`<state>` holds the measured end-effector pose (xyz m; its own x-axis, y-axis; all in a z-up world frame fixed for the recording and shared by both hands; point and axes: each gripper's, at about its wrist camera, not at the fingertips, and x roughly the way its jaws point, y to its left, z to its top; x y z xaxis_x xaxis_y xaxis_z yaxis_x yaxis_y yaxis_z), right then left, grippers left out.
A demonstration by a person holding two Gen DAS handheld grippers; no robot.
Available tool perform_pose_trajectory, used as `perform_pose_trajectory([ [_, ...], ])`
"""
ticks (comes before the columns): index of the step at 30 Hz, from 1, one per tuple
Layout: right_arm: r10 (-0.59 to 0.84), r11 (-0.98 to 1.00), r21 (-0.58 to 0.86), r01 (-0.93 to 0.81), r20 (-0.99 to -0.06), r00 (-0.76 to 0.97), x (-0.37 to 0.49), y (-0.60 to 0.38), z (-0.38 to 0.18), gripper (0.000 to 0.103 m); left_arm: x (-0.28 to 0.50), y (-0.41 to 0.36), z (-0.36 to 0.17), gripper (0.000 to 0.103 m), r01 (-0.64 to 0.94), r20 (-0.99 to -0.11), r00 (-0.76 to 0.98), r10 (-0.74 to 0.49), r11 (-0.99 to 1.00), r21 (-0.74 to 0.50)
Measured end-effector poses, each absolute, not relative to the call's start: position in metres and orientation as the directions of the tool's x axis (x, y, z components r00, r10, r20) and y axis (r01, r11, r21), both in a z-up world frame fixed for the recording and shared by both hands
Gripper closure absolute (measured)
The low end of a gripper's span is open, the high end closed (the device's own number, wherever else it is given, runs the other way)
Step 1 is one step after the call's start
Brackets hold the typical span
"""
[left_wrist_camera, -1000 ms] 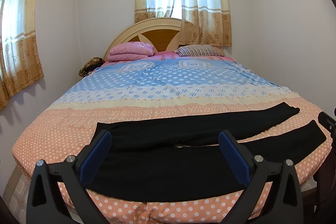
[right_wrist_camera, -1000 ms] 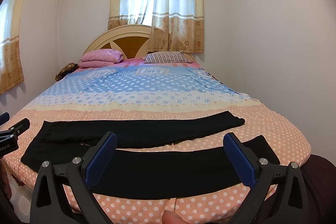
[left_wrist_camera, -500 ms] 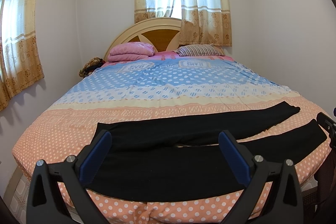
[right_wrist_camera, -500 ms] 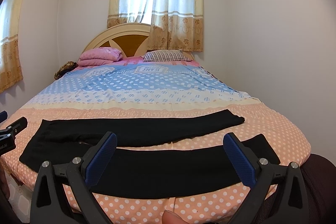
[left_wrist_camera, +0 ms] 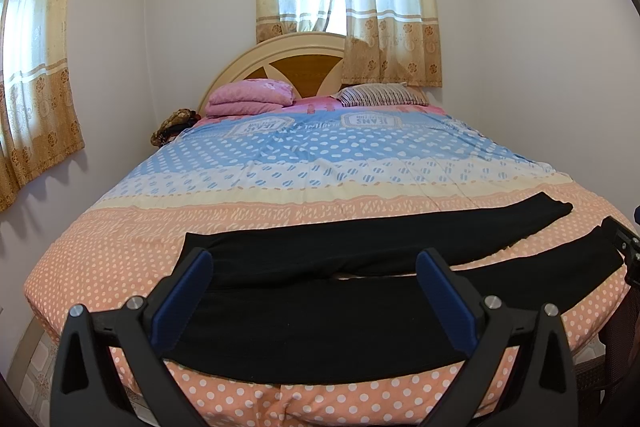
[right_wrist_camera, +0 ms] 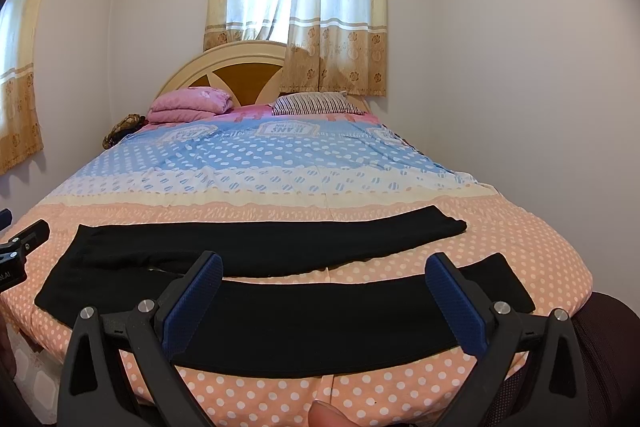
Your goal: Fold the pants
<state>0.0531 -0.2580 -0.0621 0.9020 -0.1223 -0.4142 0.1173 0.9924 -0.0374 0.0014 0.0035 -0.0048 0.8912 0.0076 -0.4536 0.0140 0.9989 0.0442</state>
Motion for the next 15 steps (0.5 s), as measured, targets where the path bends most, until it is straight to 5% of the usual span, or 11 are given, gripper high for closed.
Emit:
perform_pose_trajectory([
  [15, -0.121, 0.993, -0.039, 0.115, -0.422, 0.899, 0.0545, -0.2574, -0.0638, 0.001, 0.0009, 0.0037, -0.0057, 0.000, 0.015, -0.457, 0.890, 0.008, 0.999, 0.046],
])
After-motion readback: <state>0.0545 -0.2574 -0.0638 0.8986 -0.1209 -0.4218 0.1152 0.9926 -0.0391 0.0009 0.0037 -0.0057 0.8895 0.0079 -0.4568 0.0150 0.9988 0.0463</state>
